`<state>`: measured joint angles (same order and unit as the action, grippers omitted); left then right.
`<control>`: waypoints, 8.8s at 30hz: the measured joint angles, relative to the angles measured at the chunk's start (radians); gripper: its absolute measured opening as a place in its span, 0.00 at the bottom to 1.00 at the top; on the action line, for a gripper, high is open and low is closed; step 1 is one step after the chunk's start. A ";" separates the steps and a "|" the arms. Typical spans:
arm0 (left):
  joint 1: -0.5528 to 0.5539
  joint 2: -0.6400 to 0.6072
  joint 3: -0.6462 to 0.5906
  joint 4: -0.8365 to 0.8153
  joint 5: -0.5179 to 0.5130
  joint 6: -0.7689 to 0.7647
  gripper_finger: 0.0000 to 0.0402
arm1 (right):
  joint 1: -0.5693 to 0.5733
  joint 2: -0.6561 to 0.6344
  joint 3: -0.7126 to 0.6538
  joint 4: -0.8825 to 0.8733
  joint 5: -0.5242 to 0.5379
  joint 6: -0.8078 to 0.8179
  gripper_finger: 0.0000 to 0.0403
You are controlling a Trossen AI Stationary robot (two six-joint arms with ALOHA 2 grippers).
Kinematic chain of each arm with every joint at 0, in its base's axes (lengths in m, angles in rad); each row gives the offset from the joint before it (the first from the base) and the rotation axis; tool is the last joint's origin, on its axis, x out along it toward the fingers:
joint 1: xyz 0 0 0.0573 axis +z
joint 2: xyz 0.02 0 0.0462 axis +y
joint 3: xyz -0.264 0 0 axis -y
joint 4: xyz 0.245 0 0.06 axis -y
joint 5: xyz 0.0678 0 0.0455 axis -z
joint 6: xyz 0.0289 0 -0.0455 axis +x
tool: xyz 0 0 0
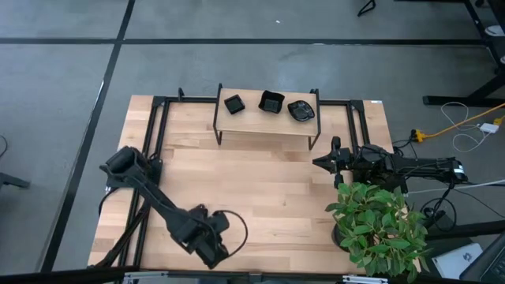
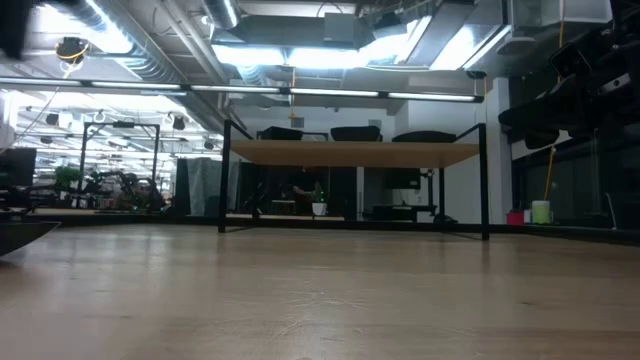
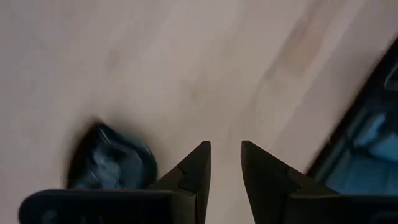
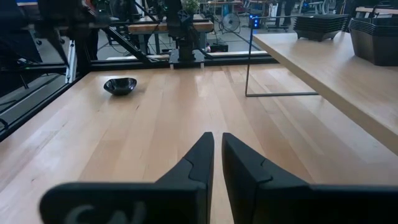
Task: Pick & Place Mini shaped plates
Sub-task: Stack the leaf-shaped plate on top of the leaf-shaped plate on the shelf, then return to Home Position
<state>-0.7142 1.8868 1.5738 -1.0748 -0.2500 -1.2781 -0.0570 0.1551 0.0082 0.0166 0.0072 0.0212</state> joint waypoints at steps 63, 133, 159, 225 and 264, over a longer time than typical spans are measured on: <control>-0.088 0.284 -0.001 -0.240 0.031 -0.124 0.01 | 0.000 0.000 0.000 0.000 0.000 0.000 0.08; 0.576 0.023 0.000 0.435 0.031 1.795 0.01 | 0.000 0.000 0.000 0.000 0.000 0.000 0.08; 0.924 0.029 0.000 1.055 0.235 2.385 0.01 | 0.000 0.000 0.000 0.000 0.000 0.000 0.08; 1.065 0.304 0.511 0.618 0.267 2.399 0.01 | 0.000 0.000 0.000 0.000 -0.008 0.000 0.08; 0.947 0.252 0.508 0.159 -0.002 1.982 0.28 | 0.000 0.000 0.000 -0.001 -0.007 0.000 0.08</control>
<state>0.2327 2.1389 2.0819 -0.9159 -0.2524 0.7041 -0.0566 0.1551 0.0082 0.0158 -0.0002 0.0212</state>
